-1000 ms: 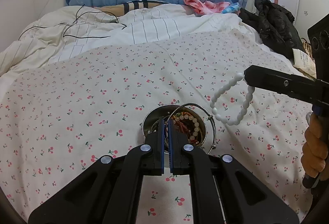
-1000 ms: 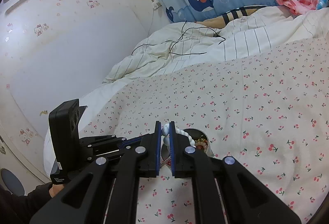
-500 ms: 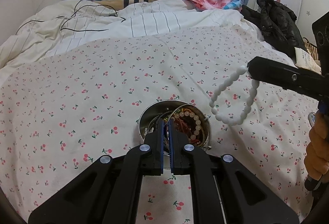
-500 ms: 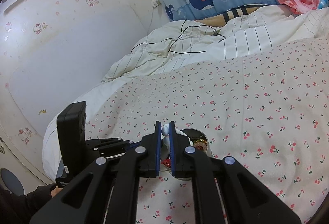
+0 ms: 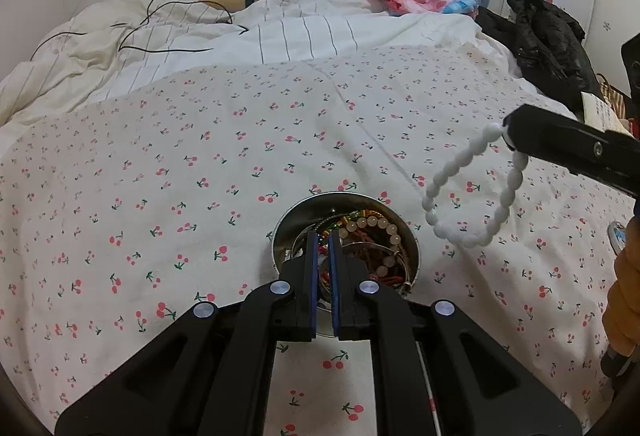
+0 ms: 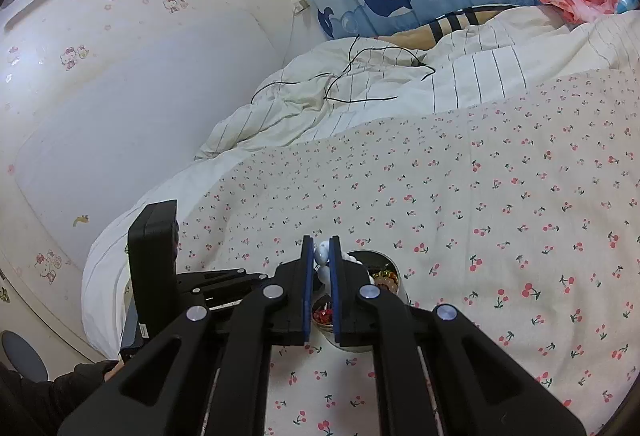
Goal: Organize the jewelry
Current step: 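Drop the silver bangle into the tin with the left tool while the right tool holds white beads, then lower the white bead bracelet into the tin and open the right tool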
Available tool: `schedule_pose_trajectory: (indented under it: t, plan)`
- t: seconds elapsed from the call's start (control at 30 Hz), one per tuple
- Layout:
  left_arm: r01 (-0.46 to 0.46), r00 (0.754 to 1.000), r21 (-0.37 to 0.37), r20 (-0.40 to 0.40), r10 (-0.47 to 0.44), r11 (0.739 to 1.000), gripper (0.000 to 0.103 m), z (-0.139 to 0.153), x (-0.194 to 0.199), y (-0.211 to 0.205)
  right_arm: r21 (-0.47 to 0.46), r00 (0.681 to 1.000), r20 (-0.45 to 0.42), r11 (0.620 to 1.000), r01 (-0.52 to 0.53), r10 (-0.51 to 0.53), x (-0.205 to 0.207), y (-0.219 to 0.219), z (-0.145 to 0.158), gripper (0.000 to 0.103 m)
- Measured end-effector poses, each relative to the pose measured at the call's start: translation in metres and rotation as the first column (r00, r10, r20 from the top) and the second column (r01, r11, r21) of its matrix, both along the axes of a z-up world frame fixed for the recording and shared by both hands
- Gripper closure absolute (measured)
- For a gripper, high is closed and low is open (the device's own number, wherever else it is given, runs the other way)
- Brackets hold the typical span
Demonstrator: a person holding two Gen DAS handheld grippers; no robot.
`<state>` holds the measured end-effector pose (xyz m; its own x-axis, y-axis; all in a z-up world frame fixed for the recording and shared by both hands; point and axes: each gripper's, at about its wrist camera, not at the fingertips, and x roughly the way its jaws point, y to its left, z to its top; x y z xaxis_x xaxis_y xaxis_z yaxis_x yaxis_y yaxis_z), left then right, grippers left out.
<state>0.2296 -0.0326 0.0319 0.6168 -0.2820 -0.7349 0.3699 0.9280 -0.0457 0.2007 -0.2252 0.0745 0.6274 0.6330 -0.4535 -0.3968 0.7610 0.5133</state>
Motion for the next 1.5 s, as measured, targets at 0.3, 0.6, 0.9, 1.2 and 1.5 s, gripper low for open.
schedule_pose_trajectory:
  t: [0.3, 0.6, 0.9, 1.2, 1.5]
  plan:
    - [-0.091, 0.995, -0.021, 0.025, 0.092, 0.996, 0.082, 0.013, 0.004, 0.025, 0.049, 0.999, -0.024, 0.999, -0.021, 0.022, 0.017, 0.011, -0.005, 0.095]
    - [-0.22, 0.972, -0.083, 0.063, 0.226, 0.972, 0.042, 0.023, 0.008, 0.058, 0.088, 0.997, -0.029, 0.993, -0.074, 0.076, 0.022, 0.031, -0.003, 0.095]
    - [-0.229, 0.967, -0.06, 0.103, 0.234, 0.972, 0.034, 0.025, 0.004, 0.057, 0.086, 0.993, -0.07, 0.993, -0.086, 0.092, 0.025, 0.042, -0.017, 0.095]
    - [-0.223, 0.965, -0.044, 0.128, 0.227, 0.974, 0.031, 0.027, -0.001, 0.055, -0.009, 0.987, -0.154, 0.999, -0.044, 0.042, 0.032, 0.048, -0.046, 0.095]
    - [-0.207, 0.968, -0.033, 0.139, 0.21, 0.978, 0.027, 0.028, -0.004, 0.05, -0.166, 0.987, -0.156, 0.986, 0.012, -0.039, 0.035, 0.048, -0.059, 0.095]
